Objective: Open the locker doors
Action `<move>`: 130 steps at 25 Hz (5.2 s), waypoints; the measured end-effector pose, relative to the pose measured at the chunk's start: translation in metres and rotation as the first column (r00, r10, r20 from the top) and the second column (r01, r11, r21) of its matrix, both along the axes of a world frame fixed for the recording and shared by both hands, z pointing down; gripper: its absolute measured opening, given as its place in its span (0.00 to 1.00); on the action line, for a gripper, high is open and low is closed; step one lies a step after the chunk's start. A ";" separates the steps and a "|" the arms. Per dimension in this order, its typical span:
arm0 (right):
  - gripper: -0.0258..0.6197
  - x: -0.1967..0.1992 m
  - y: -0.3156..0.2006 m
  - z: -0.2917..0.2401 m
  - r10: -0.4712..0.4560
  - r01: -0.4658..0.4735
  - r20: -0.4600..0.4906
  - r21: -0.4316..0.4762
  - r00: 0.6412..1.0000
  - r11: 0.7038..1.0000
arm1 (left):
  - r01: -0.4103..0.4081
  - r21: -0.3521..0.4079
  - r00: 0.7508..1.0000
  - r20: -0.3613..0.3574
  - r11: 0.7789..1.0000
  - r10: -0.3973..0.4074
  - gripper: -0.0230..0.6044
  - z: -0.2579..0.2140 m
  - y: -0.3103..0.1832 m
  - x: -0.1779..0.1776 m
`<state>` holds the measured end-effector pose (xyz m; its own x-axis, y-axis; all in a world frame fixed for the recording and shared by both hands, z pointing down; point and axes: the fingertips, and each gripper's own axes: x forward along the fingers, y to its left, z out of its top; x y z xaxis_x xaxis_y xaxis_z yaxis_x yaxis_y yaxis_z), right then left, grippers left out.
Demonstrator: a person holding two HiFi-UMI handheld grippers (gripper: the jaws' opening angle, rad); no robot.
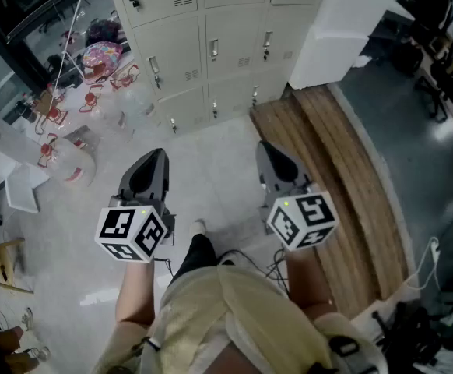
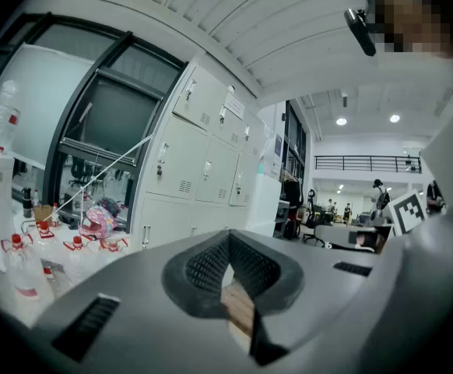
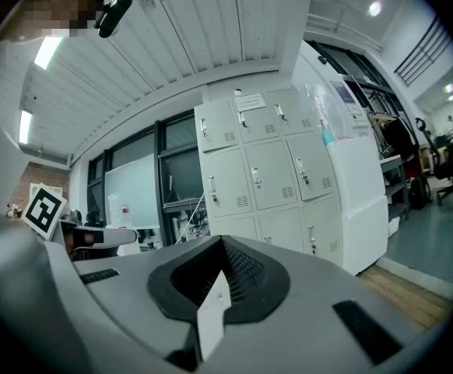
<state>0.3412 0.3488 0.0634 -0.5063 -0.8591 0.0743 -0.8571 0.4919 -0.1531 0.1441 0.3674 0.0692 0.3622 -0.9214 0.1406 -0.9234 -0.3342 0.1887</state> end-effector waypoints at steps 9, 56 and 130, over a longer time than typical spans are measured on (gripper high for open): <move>0.05 -0.017 -0.004 -0.001 0.011 -0.011 -0.030 0.005 0.999 1.000 | 0.029 0.064 0.986 0.165 0.998 -0.039 0.04 -0.005 -0.005 -0.019; 0.27 -0.240 -0.160 0.039 -0.251 0.250 -0.006 -0.052 0.968 0.967 | 0.162 -0.057 0.977 0.151 0.985 -0.152 0.04 0.052 -0.128 -0.221; 0.27 -0.430 -0.529 0.270 -0.346 0.295 -0.234 -0.229 0.908 0.928 | 0.527 -0.269 0.846 0.078 0.806 -0.527 0.04 0.202 -0.342 -0.319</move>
<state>-0.0892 -0.1798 0.3331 -0.6914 -0.6113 0.3850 -0.6789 0.7321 -0.0568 -0.1748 0.0254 0.2716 -0.1681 -0.8958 0.4114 -0.9425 0.2684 0.1993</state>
